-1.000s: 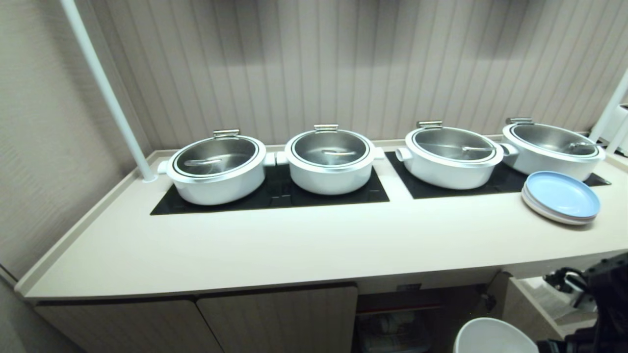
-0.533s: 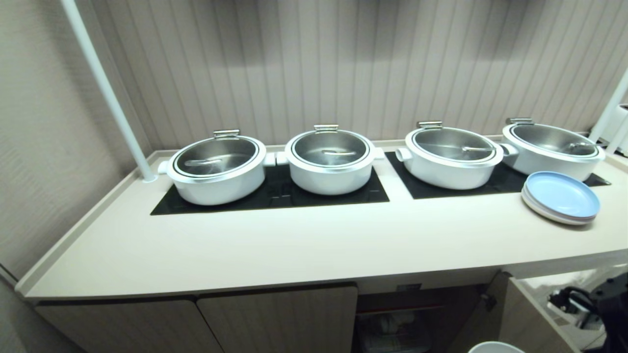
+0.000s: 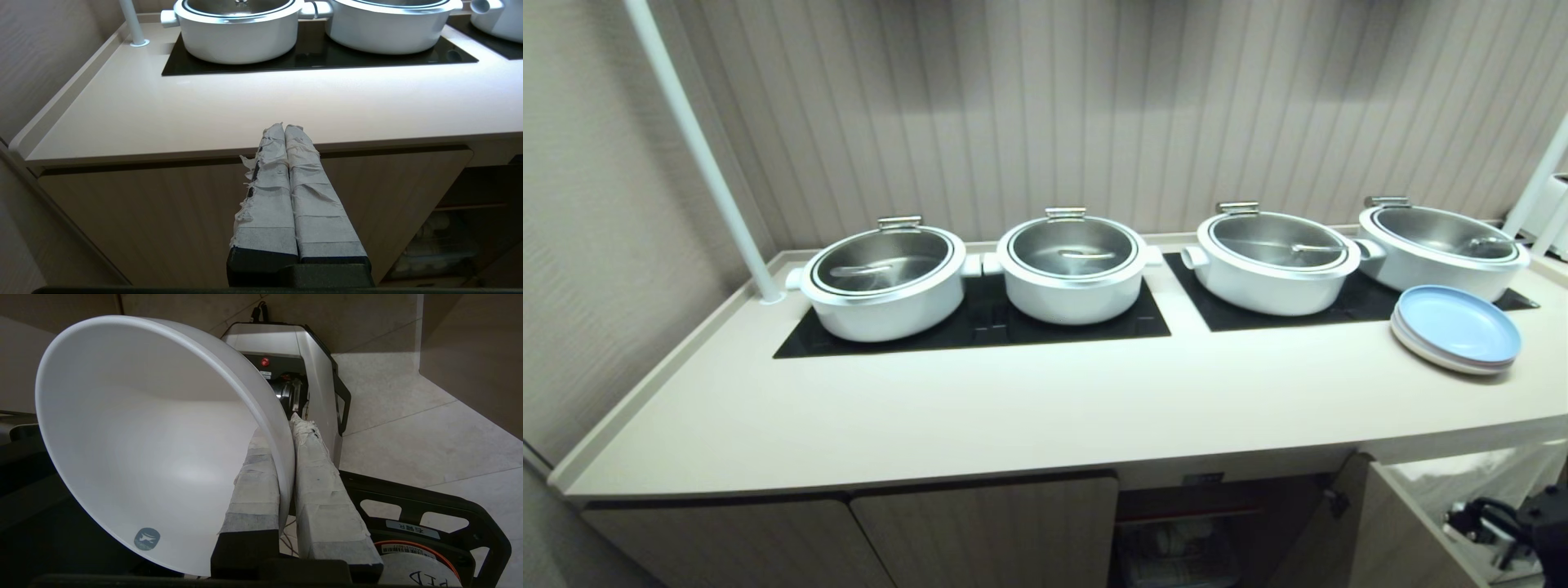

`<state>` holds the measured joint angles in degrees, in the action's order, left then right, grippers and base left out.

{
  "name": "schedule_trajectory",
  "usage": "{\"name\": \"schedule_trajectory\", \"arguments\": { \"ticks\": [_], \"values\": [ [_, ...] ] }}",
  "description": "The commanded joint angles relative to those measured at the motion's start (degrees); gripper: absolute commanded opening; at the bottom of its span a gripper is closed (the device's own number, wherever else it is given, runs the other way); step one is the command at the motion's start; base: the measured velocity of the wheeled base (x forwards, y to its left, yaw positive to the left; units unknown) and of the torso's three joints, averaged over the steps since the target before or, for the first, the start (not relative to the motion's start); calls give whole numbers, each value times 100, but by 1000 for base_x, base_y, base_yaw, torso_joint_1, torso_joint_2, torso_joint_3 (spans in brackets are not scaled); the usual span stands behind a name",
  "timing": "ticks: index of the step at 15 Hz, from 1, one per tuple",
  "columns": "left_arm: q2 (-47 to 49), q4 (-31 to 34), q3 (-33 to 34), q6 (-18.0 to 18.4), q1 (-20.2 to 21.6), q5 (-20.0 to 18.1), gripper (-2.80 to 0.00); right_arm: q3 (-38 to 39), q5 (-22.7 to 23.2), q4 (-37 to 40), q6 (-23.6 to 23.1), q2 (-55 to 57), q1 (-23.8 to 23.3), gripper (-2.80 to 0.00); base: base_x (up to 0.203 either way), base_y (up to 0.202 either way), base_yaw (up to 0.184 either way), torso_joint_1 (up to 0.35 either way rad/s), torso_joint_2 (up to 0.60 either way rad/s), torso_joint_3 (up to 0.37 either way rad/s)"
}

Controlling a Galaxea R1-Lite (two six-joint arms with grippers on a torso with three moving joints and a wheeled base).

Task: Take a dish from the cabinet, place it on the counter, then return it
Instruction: Put it back into the cabinet

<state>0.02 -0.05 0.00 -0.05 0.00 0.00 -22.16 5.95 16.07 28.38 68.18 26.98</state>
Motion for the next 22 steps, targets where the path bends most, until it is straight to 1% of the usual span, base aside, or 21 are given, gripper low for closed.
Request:
{"name": "schedule_trajectory", "arguments": {
  "ticks": [1,22],
  "values": [
    [-2,-4,0,-4,0,4,-280,-16,3,2,18,-37,0,-280,0,0,0,0,0,0],
    [-2,-4,0,3,0,0,-280,124,-24,2,1,-94,-8,-280,0,0,0,0,0,0]
  ]
}}
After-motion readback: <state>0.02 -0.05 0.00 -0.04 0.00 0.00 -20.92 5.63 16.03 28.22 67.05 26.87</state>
